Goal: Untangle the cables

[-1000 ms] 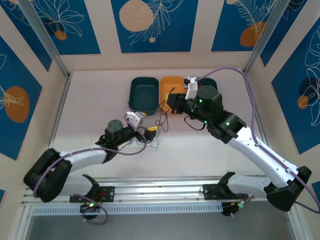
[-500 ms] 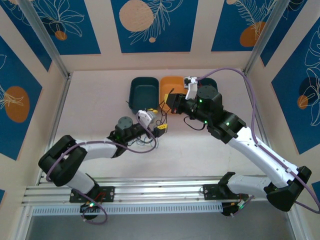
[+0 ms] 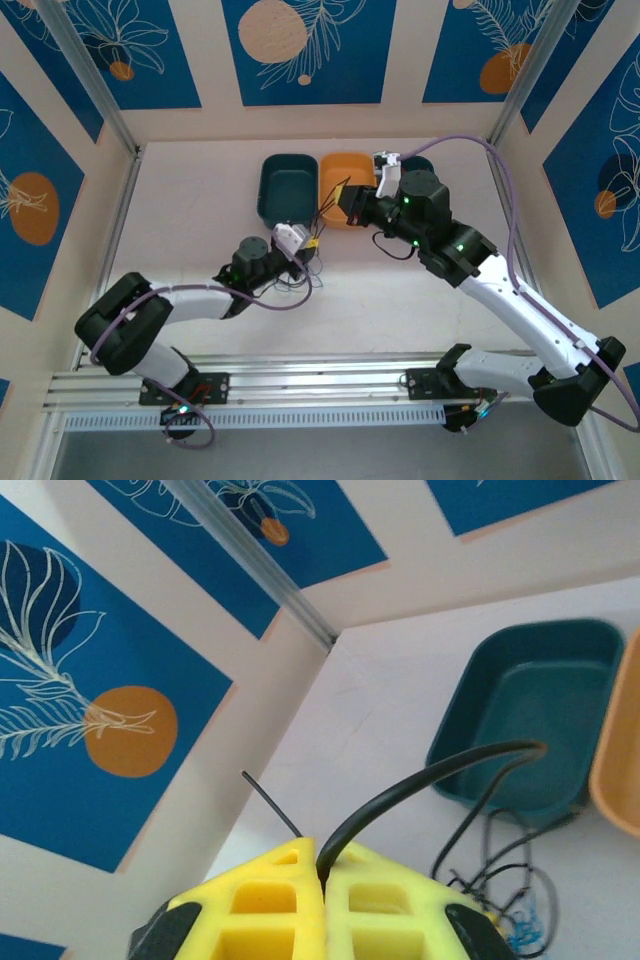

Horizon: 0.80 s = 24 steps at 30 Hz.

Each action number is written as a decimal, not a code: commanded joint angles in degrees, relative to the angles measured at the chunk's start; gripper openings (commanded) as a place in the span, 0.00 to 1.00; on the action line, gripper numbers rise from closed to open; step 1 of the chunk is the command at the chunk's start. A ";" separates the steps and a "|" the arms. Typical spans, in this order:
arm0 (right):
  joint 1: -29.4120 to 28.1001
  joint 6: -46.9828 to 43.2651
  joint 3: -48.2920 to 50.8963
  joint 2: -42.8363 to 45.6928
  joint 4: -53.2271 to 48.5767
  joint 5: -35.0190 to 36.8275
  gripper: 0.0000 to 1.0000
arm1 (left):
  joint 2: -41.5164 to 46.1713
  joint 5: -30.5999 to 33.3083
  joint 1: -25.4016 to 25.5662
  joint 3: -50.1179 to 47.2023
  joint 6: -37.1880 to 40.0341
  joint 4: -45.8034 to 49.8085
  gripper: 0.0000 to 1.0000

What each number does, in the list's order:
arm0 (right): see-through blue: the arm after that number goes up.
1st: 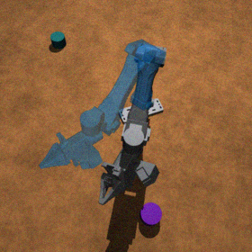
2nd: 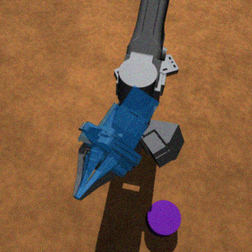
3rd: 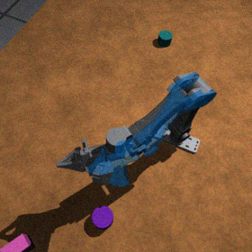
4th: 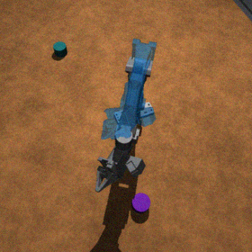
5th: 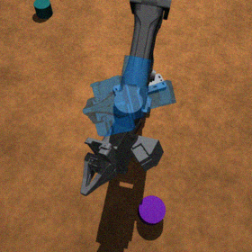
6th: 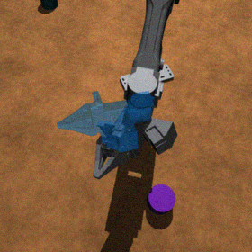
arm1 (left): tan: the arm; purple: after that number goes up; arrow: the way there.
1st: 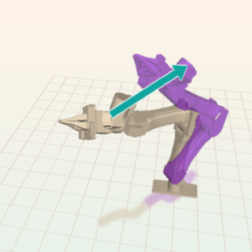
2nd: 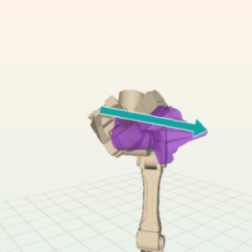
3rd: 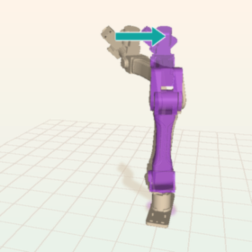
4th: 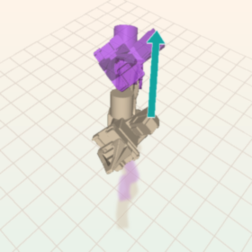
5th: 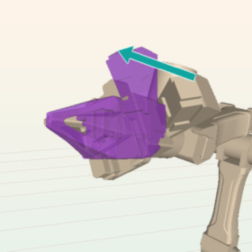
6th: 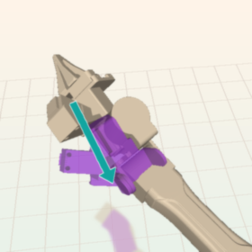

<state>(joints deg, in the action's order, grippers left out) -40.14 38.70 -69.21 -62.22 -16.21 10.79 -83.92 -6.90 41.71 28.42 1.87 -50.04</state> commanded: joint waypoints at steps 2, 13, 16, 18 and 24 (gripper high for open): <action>1.49 -3.84 -1.98 3.94 -1.29 4.49 0.00 | 5.95 3.88 0.24 -4.88 -1.50 2.14 0.00; 8.65 -9.37 -5.56 5.43 -7.48 7.34 0.00 | 22.68 13.96 0.13 -11.40 -2.31 16.60 0.00; 11.34 -10.55 -8.22 3.01 -10.55 5.21 0.00 | 27.24 15.98 0.08 -12.24 -2.61 19.47 0.00; 13.55 -11.54 -11.16 0.14 -13.34 1.74 0.00 | 30.05 15.72 0.06 -12.04 -2.73 21.82 0.00; 15.56 -17.40 -20.95 -11.05 -20.77 -3.29 0.00 | 34.98 12.87 0.05 -9.97 -4.07 26.48 0.02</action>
<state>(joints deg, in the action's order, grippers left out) -24.91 25.71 -86.50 -69.49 -31.53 11.46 -50.43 6.66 41.71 16.86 -0.67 -27.29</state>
